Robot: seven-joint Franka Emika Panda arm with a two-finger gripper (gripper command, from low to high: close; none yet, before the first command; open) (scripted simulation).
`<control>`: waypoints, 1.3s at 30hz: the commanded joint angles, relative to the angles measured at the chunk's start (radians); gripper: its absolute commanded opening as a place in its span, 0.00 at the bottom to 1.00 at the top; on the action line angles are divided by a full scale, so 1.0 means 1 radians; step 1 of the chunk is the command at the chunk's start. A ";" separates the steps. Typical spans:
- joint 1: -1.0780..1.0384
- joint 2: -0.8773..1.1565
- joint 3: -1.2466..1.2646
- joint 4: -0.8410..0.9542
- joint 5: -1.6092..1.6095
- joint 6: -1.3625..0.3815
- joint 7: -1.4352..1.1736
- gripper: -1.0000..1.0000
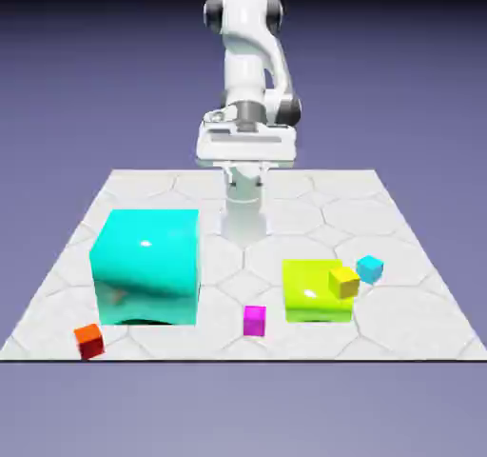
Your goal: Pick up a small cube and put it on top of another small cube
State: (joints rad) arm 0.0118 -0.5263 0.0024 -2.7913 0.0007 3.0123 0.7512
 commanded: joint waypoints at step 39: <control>-0.047 0.826 -0.055 0.463 0.068 -0.510 0.120 0.00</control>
State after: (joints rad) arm -0.0358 0.2992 -0.0519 -2.3284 0.0704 2.5027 0.8695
